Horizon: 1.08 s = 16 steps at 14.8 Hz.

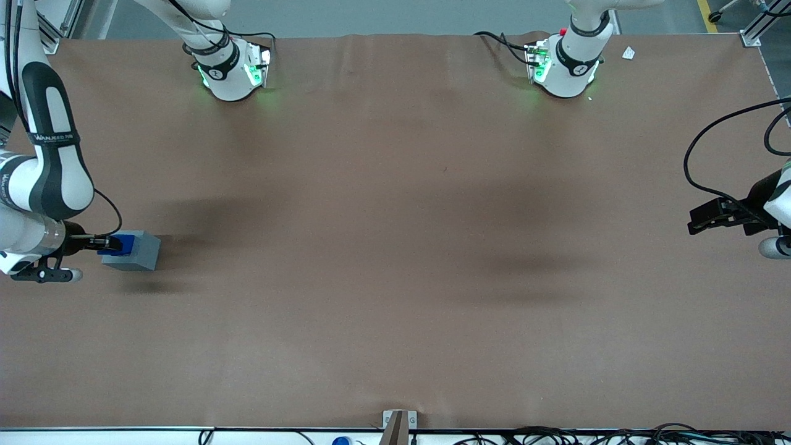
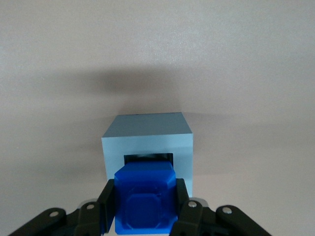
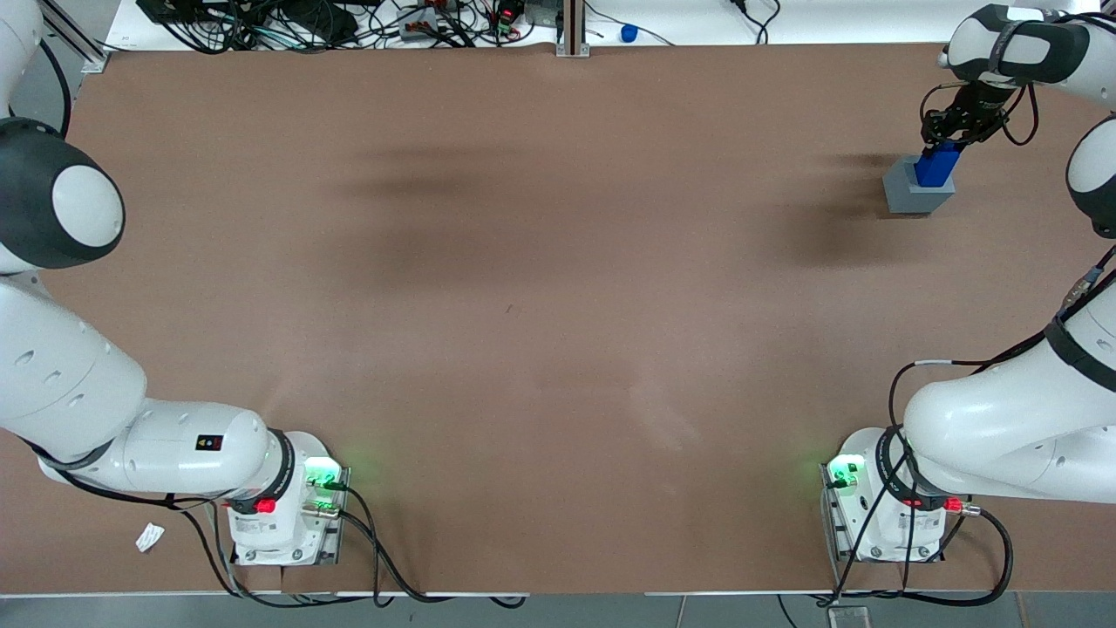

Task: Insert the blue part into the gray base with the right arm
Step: 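Press the blue block further down into the gray base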

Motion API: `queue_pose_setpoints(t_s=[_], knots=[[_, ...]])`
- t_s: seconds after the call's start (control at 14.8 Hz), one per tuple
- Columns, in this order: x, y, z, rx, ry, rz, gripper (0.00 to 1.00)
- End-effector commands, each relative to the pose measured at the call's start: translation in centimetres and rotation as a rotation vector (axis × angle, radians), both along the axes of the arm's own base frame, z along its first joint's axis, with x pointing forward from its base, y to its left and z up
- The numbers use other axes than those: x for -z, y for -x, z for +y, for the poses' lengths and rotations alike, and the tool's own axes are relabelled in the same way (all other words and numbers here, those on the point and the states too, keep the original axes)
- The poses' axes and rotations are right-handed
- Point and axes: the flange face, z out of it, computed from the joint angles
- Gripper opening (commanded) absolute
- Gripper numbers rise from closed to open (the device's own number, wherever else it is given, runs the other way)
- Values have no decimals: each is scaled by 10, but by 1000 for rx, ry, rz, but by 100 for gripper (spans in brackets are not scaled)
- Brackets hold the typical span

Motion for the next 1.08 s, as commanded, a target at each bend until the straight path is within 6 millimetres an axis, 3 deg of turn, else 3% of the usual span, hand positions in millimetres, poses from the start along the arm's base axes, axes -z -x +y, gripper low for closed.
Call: queue_pose_setpoints(t_s=[0.0,1.02], knots=[[25,2,1,-2,-17,21,14],[13,-5,4,-15,-11,-6,12]])
